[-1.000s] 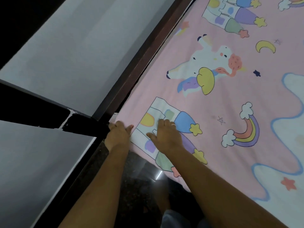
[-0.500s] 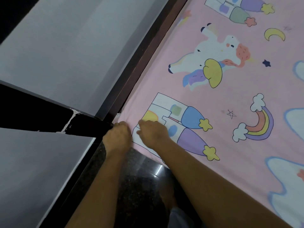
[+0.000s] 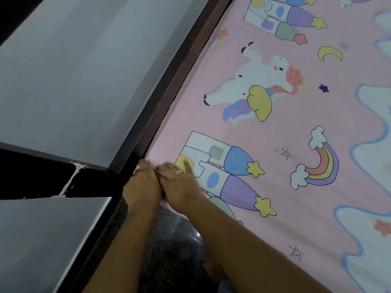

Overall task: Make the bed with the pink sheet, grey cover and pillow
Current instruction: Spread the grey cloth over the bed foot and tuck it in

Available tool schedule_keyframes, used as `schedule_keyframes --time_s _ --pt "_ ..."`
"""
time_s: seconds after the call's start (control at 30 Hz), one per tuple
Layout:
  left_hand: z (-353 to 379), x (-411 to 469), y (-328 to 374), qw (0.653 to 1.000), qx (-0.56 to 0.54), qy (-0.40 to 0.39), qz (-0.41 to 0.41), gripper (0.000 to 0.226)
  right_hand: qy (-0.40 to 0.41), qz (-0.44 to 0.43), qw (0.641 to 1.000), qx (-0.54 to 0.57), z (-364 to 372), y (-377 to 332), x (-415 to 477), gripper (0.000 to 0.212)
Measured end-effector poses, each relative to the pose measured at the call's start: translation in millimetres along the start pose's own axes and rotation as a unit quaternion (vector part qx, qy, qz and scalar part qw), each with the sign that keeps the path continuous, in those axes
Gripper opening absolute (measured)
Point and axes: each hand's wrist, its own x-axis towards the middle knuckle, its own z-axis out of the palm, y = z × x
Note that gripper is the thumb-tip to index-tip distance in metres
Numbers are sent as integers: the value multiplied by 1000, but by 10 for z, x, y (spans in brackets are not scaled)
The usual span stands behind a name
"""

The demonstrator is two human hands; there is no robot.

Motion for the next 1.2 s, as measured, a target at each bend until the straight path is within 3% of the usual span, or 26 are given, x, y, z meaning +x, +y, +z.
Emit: schedule_keyframes --time_s 0.13,0.23,0.47,0.6,0.83,1.0,1.1,1.2 --pt "5 2 -49 998 18 -46 -25 39 -34 -3 999 -10 -15 -16 9 66" --pt "27 34 -116 997 18 -59 -40 30 -65 -3 998 -18 -39 -50 78 66" --pt "58 26 -216 1000 -4 -24 -6 22 -93 1 996 4 -182 -67 207 61" --pt "132 -61 -264 1000 -8 7 -2 23 -88 -21 995 -38 -307 -53 275 55" --pt "464 -484 -390 992 -103 -49 -55 75 -146 -64 977 -143 -340 -209 579 43" --pt "275 -318 -356 981 -182 23 -64 36 -242 -56 952 -177 -440 -317 864 46" --pt "248 -291 -365 982 -174 32 -66 31 -288 -61 940 -171 -587 -311 947 45" --pt "301 -370 -316 957 -258 37 -125 34 -274 -53 946 -166 -610 -290 972 49"
